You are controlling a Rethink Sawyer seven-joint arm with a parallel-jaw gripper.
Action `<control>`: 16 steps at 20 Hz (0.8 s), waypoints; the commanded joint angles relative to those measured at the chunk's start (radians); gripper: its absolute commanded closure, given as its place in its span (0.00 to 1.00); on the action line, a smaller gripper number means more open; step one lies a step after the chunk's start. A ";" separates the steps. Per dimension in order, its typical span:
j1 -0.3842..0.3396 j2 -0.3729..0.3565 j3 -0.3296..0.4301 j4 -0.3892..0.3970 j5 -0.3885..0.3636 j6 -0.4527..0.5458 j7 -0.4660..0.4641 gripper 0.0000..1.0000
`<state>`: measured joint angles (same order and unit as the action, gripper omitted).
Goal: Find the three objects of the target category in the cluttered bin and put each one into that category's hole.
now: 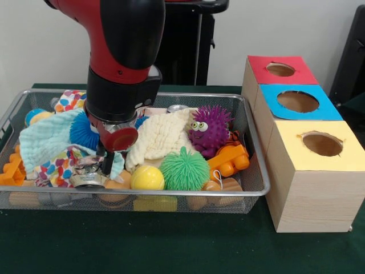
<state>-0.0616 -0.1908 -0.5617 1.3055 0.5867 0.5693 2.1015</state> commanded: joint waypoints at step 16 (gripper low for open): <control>0.051 -0.129 0.034 0.093 -0.109 0.048 0.065 1.00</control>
<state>-0.0094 -0.2463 -0.5822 1.3230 0.5584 0.5696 2.1015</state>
